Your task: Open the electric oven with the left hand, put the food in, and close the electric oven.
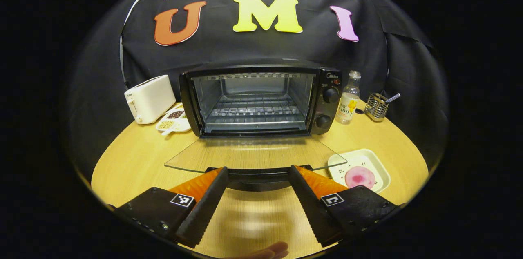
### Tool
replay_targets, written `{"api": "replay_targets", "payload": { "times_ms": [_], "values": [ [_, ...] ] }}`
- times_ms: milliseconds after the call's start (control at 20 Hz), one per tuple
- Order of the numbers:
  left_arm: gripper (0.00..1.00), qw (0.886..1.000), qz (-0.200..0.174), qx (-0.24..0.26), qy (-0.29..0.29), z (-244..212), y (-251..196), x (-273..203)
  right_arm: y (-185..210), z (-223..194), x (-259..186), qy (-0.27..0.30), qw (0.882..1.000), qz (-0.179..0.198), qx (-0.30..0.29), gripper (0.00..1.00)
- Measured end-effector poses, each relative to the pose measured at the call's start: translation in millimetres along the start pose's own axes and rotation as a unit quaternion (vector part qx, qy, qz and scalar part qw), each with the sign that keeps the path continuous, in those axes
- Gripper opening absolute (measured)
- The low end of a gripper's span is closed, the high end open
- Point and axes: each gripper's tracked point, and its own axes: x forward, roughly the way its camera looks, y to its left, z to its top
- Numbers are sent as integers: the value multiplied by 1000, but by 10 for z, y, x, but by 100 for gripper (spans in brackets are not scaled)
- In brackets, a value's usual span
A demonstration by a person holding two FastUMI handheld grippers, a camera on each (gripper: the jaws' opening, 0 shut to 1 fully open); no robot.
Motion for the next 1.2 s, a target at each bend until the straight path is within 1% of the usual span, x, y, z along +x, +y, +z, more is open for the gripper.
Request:
{"api": "replay_targets", "payload": {
  "times_ms": [100,250,350,400,600,650,700,800,900,1000,1100,1200],
  "values": [
    [97,1000,-2,-1,20,-136,-3,28,21,-12,22,2,1000,0,-4,100],
    [96,997,-3,-8,74,-440,-7,136,74,-41,34,6,1000,4,-6,100],
    [98,998,-2,-9,57,-419,-31,140,84,-60,52,6,1000,5,-9,100],
    [96,998,-3,-7,55,-446,-18,156,93,-72,78,8,1000,5,-12,100],
    [96,999,0,-2,38,-421,6,96,149,-224,199,30,999,9,-19,100],
    [92,999,4,0,38,-416,18,73,153,-278,243,38,999,9,-22,100],
    [92,999,7,1,37,-406,44,52,160,-334,308,47,999,9,-23,100],
    [92,1000,6,-3,26,-337,22,-53,194,-501,439,76,997,14,-17,100],
    [92,1000,7,-3,4,-208,26,-225,217,-776,602,122,992,21,-7,100],
    [92,1000,7,0,-27,-4,18,-441,265,-1062,740,179,983,34,3,100],
    [92,998,10,-4,-58,218,21,-724,298,-1254,901,216,975,48,1,100],
    [91,995,15,-6,-102,522,30,-1036,226,-1431,1085,245,969,41,-3,100]
  ]
}}
